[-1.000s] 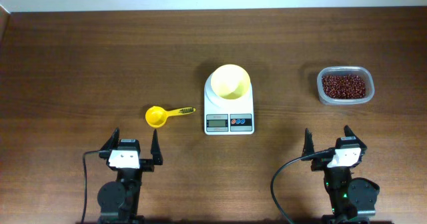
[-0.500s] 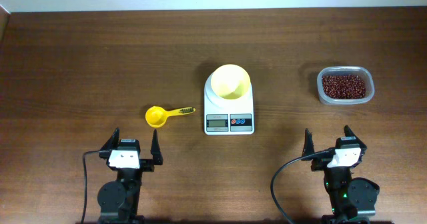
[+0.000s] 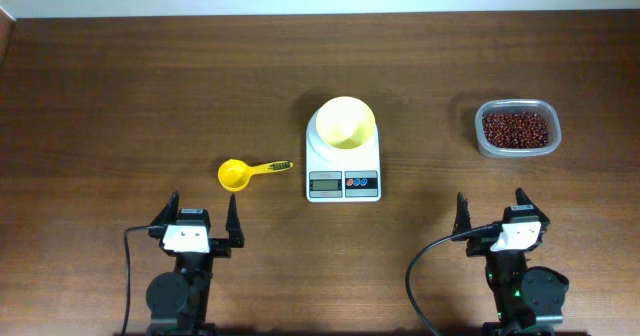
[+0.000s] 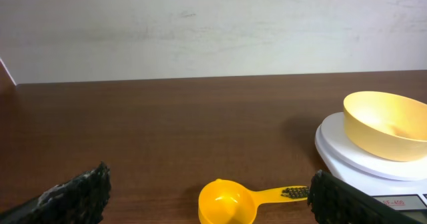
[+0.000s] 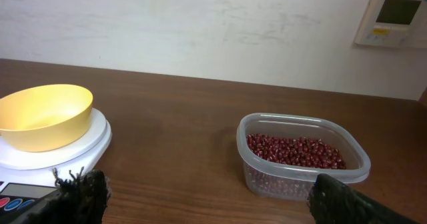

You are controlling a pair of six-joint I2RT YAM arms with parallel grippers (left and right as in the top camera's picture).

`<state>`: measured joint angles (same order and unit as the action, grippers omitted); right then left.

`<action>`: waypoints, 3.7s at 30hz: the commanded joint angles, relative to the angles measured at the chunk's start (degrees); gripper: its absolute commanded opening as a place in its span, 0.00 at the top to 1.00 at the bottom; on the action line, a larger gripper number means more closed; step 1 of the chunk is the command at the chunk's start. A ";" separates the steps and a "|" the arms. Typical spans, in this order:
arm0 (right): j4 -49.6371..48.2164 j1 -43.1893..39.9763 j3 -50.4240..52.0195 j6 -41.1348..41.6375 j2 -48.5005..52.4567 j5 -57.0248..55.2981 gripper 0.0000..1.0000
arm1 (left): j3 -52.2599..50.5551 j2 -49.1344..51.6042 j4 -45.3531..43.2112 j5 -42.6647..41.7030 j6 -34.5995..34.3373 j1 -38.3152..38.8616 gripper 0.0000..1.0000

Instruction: Scoop item into bowl and weigh 50g on scale

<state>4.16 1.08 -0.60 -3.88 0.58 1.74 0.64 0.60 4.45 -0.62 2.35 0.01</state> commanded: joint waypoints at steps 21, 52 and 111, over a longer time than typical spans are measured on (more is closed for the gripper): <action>0.37 -0.35 0.28 -0.20 -0.37 -0.07 0.01 | -0.13 -0.31 -0.72 4.94 0.48 -0.24 0.01; 0.37 -0.35 0.28 -0.20 -0.37 -0.07 0.01 | 0.70 -0.26 -4.50 2.78 -9.25 -0.24 0.01; 0.37 -0.35 0.28 -0.20 -0.37 -0.07 0.01 | 21.35 47.32 -1.38 -10.27 -12.00 -0.20 0.01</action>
<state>4.19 1.08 -0.60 -3.86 0.58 1.74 19.42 47.40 0.73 -9.37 -7.84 0.01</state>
